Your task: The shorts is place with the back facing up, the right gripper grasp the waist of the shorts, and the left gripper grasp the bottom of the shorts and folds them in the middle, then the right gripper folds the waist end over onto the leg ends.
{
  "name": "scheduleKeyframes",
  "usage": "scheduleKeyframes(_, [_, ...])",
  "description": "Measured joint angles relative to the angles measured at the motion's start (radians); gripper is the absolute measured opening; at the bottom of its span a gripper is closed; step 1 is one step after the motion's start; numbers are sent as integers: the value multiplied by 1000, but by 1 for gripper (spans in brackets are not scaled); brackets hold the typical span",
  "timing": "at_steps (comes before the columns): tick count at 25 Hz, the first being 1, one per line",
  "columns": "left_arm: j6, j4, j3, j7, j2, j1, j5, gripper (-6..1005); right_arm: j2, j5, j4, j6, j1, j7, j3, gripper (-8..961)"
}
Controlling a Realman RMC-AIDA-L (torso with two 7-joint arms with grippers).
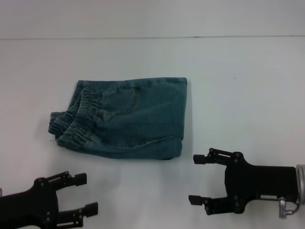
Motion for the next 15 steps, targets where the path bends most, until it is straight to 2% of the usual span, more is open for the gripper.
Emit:
scheduleKeyframes(7, [21, 7, 5, 18, 4, -7, 35, 910, 1, -61, 1, -62, -4, -7, 93, 917])
scheduleKeyframes(15, [42, 7, 3, 58, 4, -10, 27, 910, 0, -67, 1, -88, -3, -8, 135, 915])
